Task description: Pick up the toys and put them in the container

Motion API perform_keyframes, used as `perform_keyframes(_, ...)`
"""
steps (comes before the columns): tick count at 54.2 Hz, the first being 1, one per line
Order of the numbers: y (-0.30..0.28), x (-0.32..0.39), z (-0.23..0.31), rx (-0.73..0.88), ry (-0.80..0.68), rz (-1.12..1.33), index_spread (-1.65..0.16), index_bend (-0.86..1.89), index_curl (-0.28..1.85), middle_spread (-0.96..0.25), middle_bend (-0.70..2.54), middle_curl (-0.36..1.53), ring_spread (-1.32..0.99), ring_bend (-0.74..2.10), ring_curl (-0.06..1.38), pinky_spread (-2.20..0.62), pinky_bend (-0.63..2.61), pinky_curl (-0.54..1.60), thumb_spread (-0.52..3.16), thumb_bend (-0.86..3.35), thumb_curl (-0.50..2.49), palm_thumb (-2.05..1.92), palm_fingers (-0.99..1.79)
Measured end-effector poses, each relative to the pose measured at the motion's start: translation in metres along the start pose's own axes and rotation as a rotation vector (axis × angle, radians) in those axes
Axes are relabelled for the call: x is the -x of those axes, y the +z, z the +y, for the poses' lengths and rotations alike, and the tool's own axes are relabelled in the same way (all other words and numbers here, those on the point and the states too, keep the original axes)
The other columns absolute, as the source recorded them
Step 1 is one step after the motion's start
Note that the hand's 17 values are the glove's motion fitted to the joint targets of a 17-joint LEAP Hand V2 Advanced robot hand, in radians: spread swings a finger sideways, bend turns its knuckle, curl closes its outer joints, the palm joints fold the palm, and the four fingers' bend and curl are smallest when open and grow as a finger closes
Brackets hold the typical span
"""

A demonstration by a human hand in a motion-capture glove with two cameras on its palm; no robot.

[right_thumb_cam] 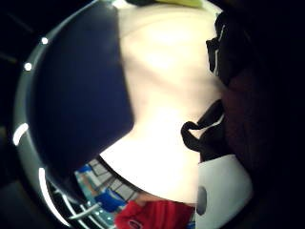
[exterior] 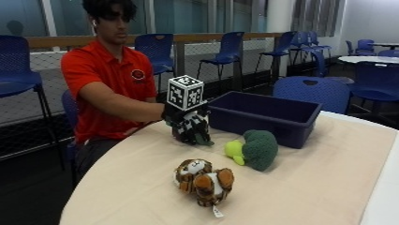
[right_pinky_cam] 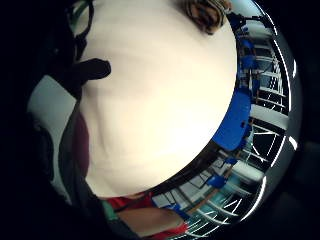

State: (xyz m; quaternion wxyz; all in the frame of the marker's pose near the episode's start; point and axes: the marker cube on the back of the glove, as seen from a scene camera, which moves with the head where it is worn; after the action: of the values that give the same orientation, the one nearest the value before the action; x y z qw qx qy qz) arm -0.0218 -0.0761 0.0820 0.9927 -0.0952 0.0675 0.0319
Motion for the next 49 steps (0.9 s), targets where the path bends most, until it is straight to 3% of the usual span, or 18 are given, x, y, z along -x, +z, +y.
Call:
perform_keyframes(10,-0.022,-0.008,0.002,-0.102,-0.034,-0.103,-0.38,0.56,0.52,-0.24,0.27,0.19,-0.39,0.96,0.39,-0.43,1.15,0.34,1.16,0.21,0.55,0.63,0.68)
perform_keyframes(24,-0.096,-0.011,-0.004,-0.168,-0.008,-0.139,-0.38,0.59,0.62,-0.30,0.32,0.26,-0.49,0.92,0.40,-0.45,1.04,0.34,0.94,0.19,0.70,0.69,0.82)
perform_keyframes(36,-0.178,0.069,-0.031,-0.248,-0.091,-0.229,-0.39,0.57,0.70,-0.34,0.30,0.29,-0.52,0.89,0.41,-0.46,0.98,0.36,0.83,0.16,0.80,0.69,0.84)
perform_keyframes(49,-0.175,0.173,-0.087,-0.213,-0.201,-0.194,-0.40,0.53,0.77,-0.35,0.27,0.32,-0.54,0.86,0.43,-0.46,0.95,0.37,0.77,0.13,0.89,0.67,0.84)
